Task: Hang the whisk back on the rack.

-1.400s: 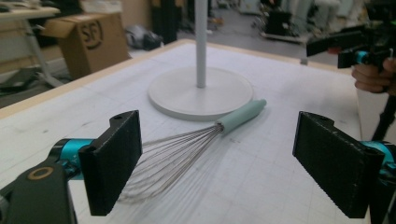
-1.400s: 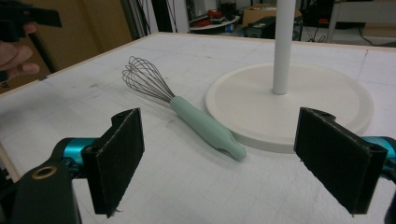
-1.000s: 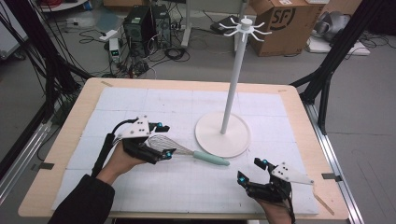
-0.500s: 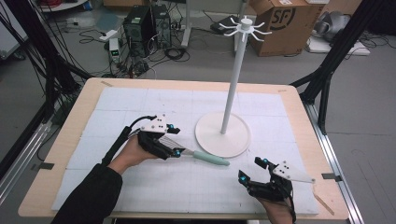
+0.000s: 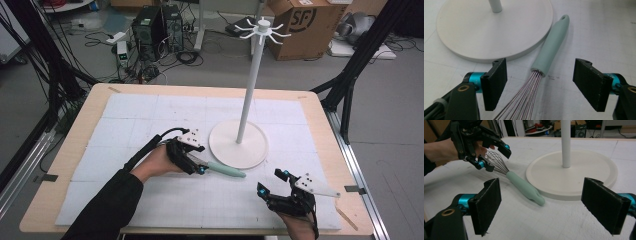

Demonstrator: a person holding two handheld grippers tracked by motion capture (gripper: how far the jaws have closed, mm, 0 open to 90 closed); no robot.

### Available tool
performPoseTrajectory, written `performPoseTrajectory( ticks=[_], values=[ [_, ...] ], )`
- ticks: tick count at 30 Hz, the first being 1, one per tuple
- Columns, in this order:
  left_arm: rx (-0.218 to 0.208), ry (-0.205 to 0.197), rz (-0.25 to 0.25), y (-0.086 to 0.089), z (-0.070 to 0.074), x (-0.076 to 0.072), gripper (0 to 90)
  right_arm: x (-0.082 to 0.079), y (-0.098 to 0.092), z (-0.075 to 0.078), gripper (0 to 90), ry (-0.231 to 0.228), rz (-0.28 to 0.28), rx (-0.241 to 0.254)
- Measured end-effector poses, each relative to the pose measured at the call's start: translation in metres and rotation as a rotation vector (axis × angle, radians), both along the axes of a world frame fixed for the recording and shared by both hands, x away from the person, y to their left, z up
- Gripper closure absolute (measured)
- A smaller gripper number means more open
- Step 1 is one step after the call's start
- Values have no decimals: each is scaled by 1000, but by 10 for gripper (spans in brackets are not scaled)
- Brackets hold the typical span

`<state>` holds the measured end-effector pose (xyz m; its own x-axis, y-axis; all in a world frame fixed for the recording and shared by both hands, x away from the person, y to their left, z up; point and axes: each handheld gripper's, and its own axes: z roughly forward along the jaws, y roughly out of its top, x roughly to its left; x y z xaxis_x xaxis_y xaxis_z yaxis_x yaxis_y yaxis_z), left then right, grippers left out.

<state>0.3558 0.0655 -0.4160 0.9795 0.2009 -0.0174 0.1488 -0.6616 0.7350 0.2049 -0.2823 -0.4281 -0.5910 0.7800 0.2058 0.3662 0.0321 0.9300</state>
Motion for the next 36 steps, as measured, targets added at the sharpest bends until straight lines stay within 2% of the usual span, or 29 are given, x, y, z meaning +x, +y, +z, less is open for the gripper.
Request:
performPoseTrajectory(
  ticks=[1, 4, 9, 15, 18, 25, 27, 30, 32, 36],
  values=[
    [16, -20, 6, -1, 0, 0, 289, 0, 0, 0, 152, -4, -1, -2],
    [64, -25, -8, -6, 3, 0, 292, 0, -1, 1, 152, -6, 1, 1],
    [90, -14, -57, -21, 11, 2, 300, 0, -1, 2, 153, -8, -1, 2],
    [176, -8, -109, -36, 10, 11, 312, -2, -3, 2, 152, -8, -7, 11],
    [193, 0, -133, -43, 8, 13, 325, -2, -5, 2, 153, -8, -12, 15],
    [243, 17, -172, -50, -7, 16, 361, -5, -9, 3, 152, -9, -21, 23],
    [278, 15, -191, -51, -11, 17, 362, -6, -10, 3, 153, -12, -23, 21],
    [281, 18, -200, -53, -15, 16, 378, -6, -10, 3, 152, -12, -23, 21],
    [285, 27, -209, -54, -15, 15, 407, -6, -10, 3, 152, -12, -26, 19],
    [332, 35, -243, -57, -17, 16, 469, -6, -10, 4, 152, -15, -32, 20]
  ],
)
